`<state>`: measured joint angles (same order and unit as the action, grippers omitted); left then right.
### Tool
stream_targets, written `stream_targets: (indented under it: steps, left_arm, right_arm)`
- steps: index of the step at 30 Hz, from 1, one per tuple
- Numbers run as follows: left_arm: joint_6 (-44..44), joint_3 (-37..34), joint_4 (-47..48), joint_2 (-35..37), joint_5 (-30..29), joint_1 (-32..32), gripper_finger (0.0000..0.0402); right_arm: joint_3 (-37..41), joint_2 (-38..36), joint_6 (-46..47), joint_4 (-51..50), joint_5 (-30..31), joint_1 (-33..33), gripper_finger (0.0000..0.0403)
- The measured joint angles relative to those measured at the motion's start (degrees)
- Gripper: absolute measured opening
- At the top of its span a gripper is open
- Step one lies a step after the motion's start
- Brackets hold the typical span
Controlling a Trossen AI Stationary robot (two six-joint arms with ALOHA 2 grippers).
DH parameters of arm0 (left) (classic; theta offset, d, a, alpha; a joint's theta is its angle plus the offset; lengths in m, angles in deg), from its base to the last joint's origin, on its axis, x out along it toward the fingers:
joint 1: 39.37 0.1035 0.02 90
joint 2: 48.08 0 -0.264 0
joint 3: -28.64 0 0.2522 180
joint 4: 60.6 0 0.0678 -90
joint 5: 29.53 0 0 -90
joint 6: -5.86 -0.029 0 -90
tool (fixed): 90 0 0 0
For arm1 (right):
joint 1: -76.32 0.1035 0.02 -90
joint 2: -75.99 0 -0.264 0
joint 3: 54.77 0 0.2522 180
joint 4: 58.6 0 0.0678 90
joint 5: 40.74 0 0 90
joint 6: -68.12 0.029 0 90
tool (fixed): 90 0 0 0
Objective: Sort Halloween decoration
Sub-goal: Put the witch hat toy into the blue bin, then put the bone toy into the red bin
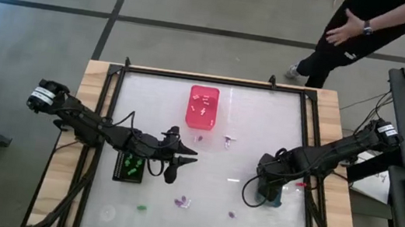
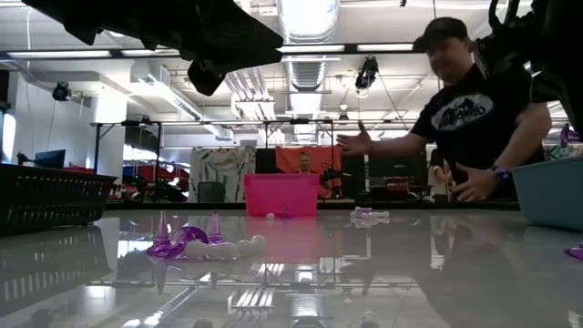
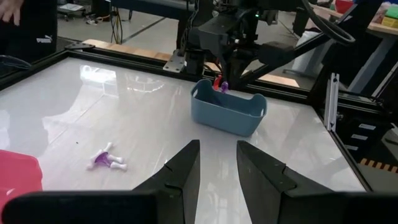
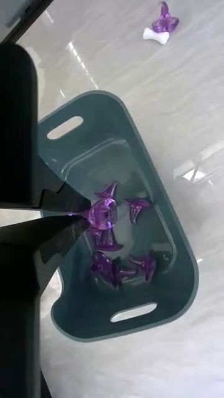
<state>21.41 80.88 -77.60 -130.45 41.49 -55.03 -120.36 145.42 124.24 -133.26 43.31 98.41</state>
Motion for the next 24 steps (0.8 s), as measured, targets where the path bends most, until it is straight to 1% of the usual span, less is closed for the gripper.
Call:
stream_targets:
  steps: [4, 15, 24]
  left_arm:
    - [-0.02, 0.00, 0.00, 0.00, -0.02, 0.00, 0.0089]
    - [0.00, -0.02, 0.00, -0.02, -0.02, 0.00, 0.0089]
    - [0.00, -0.02, 0.00, -0.02, -0.04, 0.00, 0.0089]
  right_arm:
    - [0.00, 0.00, -0.08, 0.04, 0.15, 0.00, 0.0014]
    - [0.00, 0.00, -0.10, 0.06, 2.80, 0.00, 0.0075]
    - [-0.19, 0.00, 0.03, -0.11, 2.99, 0.00, 0.0077]
